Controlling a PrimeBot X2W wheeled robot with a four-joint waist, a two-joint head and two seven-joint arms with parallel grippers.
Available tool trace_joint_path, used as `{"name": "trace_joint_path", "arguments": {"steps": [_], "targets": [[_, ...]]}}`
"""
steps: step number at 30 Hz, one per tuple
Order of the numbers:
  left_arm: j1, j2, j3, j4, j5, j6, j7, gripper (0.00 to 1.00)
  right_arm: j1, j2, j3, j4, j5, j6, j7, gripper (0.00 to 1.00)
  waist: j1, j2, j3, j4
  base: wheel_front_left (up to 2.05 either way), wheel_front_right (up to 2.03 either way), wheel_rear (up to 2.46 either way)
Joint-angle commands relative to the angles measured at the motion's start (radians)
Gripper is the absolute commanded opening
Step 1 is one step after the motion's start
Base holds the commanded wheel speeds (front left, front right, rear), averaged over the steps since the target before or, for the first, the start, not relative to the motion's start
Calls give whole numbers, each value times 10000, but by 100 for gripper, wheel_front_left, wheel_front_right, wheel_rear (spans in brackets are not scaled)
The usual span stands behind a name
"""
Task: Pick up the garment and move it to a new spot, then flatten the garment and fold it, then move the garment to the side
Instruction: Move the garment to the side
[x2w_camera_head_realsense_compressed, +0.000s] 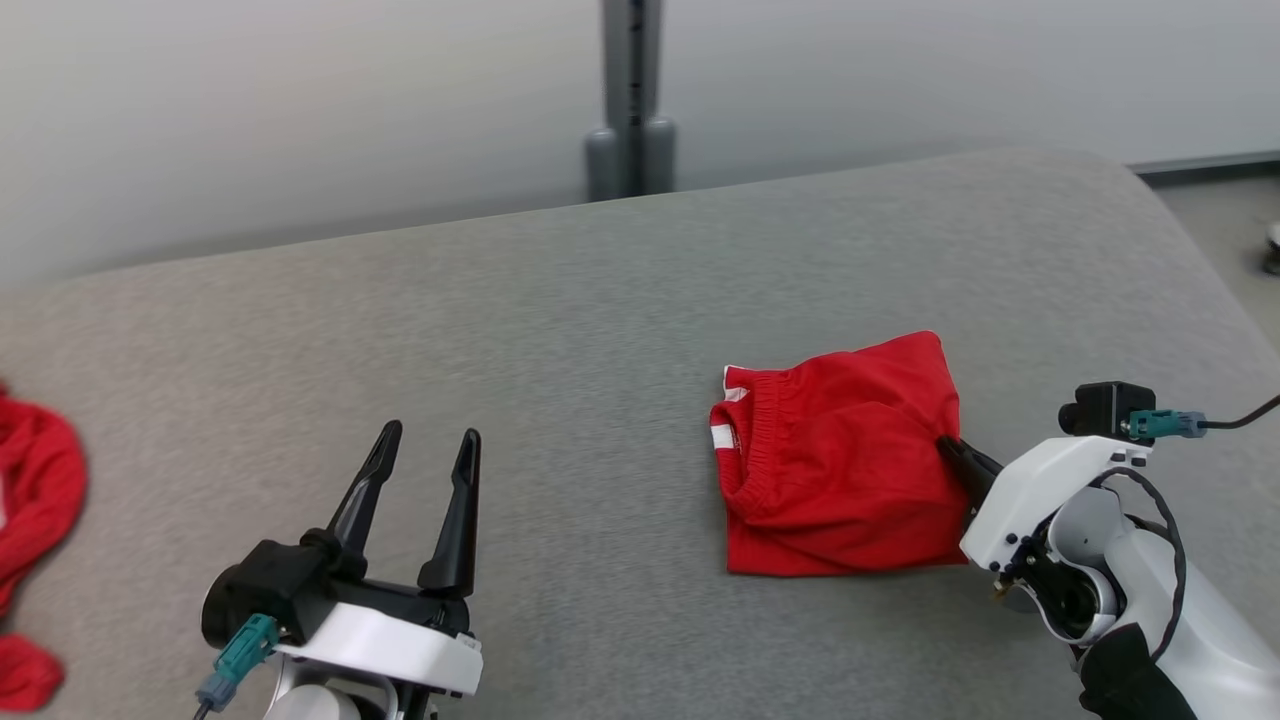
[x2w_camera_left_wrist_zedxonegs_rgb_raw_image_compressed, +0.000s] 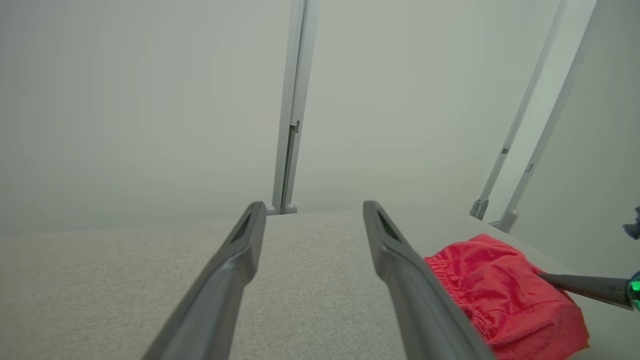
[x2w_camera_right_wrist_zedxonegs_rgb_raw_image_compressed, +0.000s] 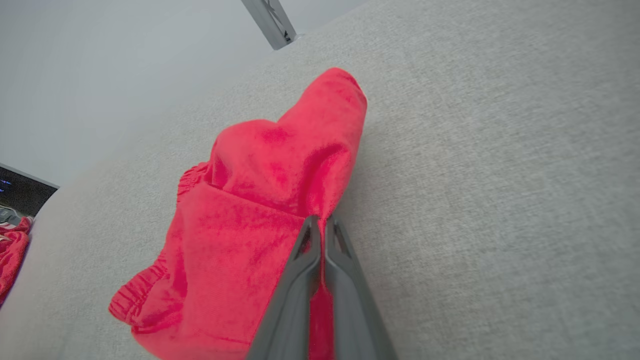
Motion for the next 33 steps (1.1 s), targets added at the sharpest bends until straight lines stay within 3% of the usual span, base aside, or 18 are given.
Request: {"name": "trace_joint_path", "arguments": {"steps": [1,7,14,24,33], "targets": [[-193,35,-34,-35,77,-31,-16,100,149,-120,6,-59,32,1,-70,0,0,0,37,-781,0,0,0],[-378,38,-256,-31,195,-96,-16,100,238,-150,118,-403,229,1,-259,0,0,0,226,-1926,0,0,0],[-456,41,-478,61,213,-139,-16,100,217,-214,314,-684,422,1,-540,0,0,0,358,-2415,0,0,0],[-899,74,-639,95,464,-231,-18,100,-1198,-981,882,-771,337,1,-1268,0,0,0,1327,-2035,0,0,0],[-1406,366,-756,108,546,-308,-16,100,-3029,-2075,1039,349,259,1,-1794,0,0,0,2378,-1414,0,0,0]]}}
